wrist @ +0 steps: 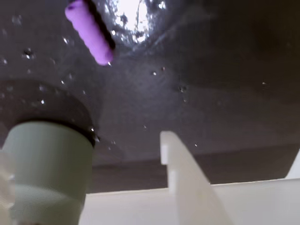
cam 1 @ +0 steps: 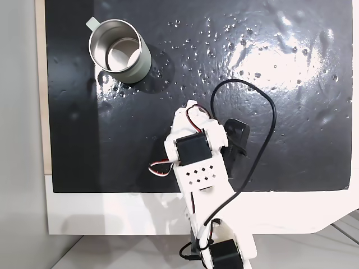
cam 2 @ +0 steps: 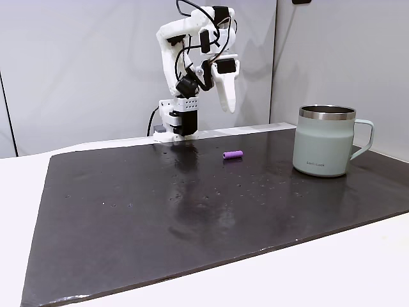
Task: Grasp a pengrip and put it in the cup.
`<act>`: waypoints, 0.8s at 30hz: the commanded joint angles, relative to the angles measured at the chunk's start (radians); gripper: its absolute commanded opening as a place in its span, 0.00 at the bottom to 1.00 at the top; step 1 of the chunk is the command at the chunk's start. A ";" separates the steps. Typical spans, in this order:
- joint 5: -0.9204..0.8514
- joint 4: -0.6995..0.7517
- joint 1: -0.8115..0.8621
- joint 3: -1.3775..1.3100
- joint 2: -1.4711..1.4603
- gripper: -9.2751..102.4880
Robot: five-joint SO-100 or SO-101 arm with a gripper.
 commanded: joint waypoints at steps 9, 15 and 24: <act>-0.095 -0.132 0.064 -0.063 -0.201 0.35; -0.129 -0.190 0.051 -0.057 -0.264 0.35; -0.150 -0.247 0.018 -0.006 -0.334 0.34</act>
